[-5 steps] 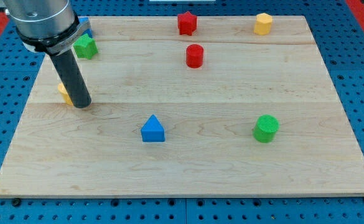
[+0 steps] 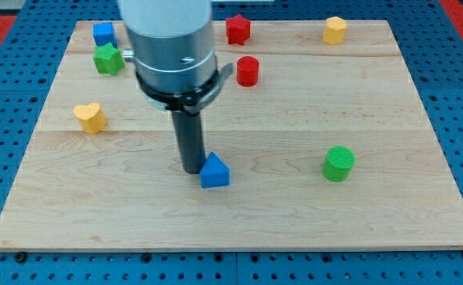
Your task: Push blue triangle parallel to green circle to the center right
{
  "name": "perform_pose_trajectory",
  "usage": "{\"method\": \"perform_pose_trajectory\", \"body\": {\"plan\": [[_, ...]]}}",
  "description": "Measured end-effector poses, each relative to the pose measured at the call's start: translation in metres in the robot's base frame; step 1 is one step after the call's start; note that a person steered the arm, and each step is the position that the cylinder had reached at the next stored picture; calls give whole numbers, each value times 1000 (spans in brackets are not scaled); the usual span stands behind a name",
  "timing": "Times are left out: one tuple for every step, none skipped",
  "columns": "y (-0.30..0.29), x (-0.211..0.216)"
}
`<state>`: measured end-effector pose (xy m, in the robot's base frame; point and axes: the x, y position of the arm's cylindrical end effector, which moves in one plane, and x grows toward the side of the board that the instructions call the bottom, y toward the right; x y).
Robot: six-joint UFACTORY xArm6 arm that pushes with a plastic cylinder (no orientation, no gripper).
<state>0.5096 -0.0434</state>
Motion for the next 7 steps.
{"method": "perform_pose_trajectory", "body": {"plan": [[19, 23], [32, 51], [64, 51], [91, 48], [113, 37], [121, 19], [135, -5]]}}
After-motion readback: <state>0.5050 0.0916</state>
